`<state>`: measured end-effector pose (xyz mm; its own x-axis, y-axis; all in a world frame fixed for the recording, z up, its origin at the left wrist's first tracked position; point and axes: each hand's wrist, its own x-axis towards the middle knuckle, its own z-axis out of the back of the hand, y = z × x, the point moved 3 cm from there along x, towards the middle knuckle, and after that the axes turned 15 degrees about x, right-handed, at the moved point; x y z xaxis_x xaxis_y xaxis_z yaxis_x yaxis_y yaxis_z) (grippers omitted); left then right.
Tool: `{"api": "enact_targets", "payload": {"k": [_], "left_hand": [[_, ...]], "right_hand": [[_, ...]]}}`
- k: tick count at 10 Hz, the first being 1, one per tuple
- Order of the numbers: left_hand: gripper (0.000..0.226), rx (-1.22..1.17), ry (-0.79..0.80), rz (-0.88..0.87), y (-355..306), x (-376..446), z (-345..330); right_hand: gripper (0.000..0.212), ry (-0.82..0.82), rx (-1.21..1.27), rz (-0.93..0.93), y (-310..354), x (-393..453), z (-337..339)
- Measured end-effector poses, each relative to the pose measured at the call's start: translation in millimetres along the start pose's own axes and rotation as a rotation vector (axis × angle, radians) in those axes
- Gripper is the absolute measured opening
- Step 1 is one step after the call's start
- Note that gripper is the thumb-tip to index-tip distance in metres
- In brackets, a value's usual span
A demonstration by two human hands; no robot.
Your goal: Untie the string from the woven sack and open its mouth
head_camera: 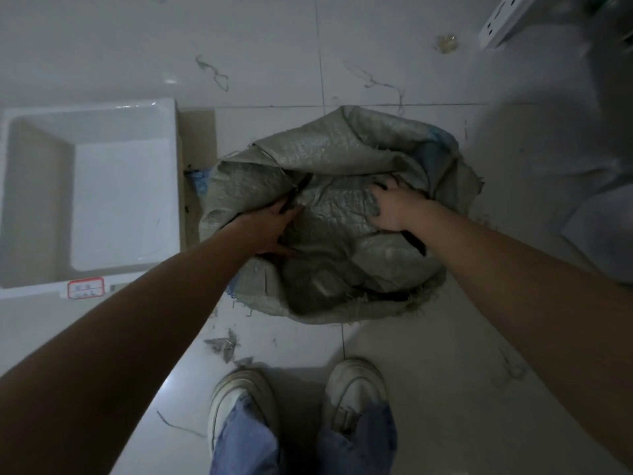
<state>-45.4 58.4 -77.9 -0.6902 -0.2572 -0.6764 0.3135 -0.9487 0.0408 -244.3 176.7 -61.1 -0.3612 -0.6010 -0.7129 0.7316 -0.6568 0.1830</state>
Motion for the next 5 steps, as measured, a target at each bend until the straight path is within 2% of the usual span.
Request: {"api": "enact_targets", "payload": {"k": [1,2,4,5], "left_hand": [[0.048,-0.129,-0.022,0.103,-4,-9,28],[0.039,-0.171,0.125,0.114,-11,-24,51],[0.041,-0.211,0.106,0.17,-15,-73,97],[0.048,-0.111,0.026,0.241,-11,-102,111]], "right_hand": [[0.069,0.077,0.103,0.033,22,-15,3],[0.062,0.123,0.147,0.044,38,-41,14],[0.063,0.076,0.22,0.046,54,-104,46],[0.077,0.091,0.205,0.05,53,-136,54]]}}
